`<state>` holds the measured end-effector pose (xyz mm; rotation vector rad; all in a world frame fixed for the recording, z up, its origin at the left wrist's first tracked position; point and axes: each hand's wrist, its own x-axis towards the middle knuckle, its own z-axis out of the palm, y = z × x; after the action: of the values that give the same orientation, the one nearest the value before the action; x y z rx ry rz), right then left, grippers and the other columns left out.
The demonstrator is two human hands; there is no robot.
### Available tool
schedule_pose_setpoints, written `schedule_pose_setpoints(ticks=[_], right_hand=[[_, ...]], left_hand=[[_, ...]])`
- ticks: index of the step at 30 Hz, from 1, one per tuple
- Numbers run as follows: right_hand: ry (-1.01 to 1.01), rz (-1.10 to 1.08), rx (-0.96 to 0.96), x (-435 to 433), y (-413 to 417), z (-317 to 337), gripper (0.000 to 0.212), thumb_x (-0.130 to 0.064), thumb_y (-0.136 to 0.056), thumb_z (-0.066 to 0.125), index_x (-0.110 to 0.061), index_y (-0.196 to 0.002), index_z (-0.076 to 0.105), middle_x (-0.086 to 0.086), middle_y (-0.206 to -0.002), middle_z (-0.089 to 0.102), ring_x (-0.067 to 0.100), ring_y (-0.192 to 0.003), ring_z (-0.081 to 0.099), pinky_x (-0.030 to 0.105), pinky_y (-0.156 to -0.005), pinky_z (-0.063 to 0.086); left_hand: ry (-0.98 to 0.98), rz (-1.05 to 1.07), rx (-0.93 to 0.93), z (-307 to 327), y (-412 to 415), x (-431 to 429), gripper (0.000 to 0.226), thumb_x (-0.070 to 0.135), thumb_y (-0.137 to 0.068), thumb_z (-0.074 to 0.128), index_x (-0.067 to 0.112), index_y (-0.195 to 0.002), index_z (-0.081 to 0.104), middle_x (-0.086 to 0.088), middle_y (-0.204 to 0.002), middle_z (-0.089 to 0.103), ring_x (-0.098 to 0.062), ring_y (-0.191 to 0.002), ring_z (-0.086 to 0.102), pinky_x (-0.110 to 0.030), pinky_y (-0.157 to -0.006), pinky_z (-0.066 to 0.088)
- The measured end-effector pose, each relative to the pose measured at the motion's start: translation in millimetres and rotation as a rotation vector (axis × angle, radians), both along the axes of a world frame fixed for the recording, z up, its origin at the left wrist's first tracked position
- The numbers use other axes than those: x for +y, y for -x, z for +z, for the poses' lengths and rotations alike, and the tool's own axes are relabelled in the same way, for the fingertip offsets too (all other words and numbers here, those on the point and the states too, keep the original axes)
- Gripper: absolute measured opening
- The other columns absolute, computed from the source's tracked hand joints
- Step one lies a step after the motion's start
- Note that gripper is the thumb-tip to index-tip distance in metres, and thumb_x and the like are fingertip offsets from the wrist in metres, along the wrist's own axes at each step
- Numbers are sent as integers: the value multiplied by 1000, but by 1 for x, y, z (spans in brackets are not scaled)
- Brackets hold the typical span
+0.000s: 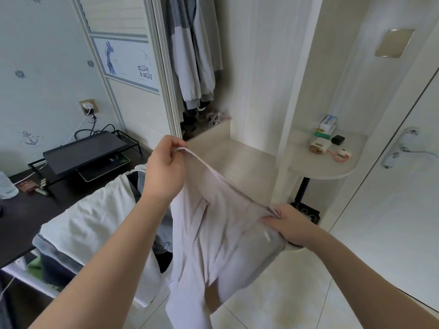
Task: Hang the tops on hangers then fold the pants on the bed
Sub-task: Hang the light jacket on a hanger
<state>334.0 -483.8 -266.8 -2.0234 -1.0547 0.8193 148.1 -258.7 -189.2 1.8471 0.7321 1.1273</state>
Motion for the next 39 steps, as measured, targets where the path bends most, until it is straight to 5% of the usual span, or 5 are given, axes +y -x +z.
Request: schedule_pose_setpoints(ticks=[12, 20, 29, 34, 39], right_hand=[[-469, -143, 239, 56, 17, 74, 17, 4, -92, 49, 10, -105, 58, 20, -94, 61, 34, -91, 63, 54, -86, 54], [-632, -71, 637, 55, 11, 81, 23, -1, -101, 52, 9, -121, 58, 26, -114, 68, 40, -110, 68, 48, -97, 55], [-81, -47, 300, 13, 9, -5, 96, -40, -74, 87, -29, -152, 32, -15, -141, 51, 2, -121, 55, 18, -90, 53], [106, -162, 121, 7, 25, -56, 21, -26, -96, 64, -11, -109, 72, 13, -103, 74, 30, -96, 70, 49, -88, 58], [-103, -258, 214, 8, 18, -29, 11, -24, -96, 67, -16, -99, 74, 8, -92, 75, 8, -74, 72, 16, -55, 53]], left_hand=[[567, -568, -19, -53, -34, -66, 30, 31, -107, 45, 29, -97, 73, 1, -95, 73, -18, -90, 66, -30, -82, 54], [110, -333, 51, -63, -53, -73, 9, 23, -100, 62, 24, -108, 65, 9, -89, 71, -7, -81, 63, -27, -72, 50], [334, -172, -22, -55, -56, -62, 15, 22, -97, 66, 8, -92, 65, -7, -62, 62, -15, -58, 54, -34, -56, 45], [416, -120, -56, -50, -55, -51, 11, 22, -94, 68, 15, -89, 61, 6, -63, 68, -11, -58, 63, -34, -55, 53], [469, -30, -53, -55, -47, -34, 13, 26, -95, 67, 16, -99, 62, -13, -85, 73, -31, -76, 69, -47, -77, 62]])
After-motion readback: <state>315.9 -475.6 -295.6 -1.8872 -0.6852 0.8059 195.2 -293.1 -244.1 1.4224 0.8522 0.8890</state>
